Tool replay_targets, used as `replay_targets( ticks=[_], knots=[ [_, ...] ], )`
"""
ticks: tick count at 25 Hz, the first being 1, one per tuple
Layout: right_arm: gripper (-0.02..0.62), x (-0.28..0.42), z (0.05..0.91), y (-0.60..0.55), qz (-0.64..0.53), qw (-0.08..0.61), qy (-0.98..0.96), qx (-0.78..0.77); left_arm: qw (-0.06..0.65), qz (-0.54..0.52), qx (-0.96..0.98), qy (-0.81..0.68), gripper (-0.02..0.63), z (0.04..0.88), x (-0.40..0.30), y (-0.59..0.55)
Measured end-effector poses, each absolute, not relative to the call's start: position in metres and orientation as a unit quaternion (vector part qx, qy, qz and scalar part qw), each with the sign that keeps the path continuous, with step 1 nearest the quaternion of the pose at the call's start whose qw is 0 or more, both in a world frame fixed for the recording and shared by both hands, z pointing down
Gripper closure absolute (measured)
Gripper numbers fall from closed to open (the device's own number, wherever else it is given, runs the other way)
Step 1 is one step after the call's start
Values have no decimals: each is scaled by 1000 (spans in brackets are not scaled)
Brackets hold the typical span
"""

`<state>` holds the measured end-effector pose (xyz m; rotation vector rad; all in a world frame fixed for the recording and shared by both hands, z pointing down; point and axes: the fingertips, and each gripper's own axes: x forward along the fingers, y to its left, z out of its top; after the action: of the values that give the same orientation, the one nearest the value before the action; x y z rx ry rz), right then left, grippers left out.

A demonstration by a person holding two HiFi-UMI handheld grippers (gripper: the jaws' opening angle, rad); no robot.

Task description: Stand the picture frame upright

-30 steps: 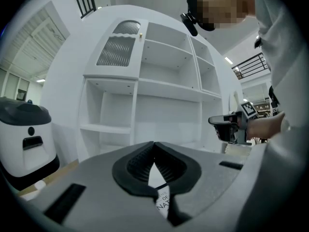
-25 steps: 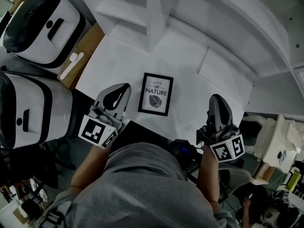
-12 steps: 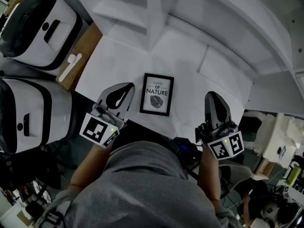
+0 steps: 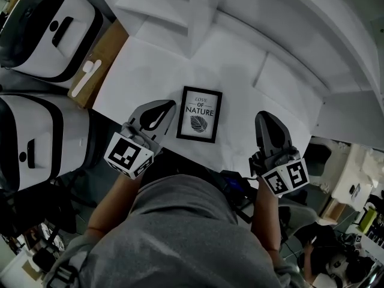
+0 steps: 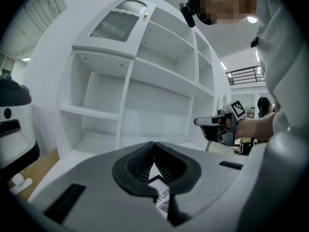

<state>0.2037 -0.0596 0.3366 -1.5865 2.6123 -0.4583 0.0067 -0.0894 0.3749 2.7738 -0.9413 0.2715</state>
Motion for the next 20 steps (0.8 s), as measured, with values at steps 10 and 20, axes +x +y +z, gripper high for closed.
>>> replay_targets(
  ticks=[10,20],
  knots=[
    [568,204,392,-69,-225,-14,847,-482,114,119,931,-326,598,404,0,-99],
    [566,193,447,-77,-263,-66,849,-454,134,163,920,-329,598,439,-7,-100]
  ],
)
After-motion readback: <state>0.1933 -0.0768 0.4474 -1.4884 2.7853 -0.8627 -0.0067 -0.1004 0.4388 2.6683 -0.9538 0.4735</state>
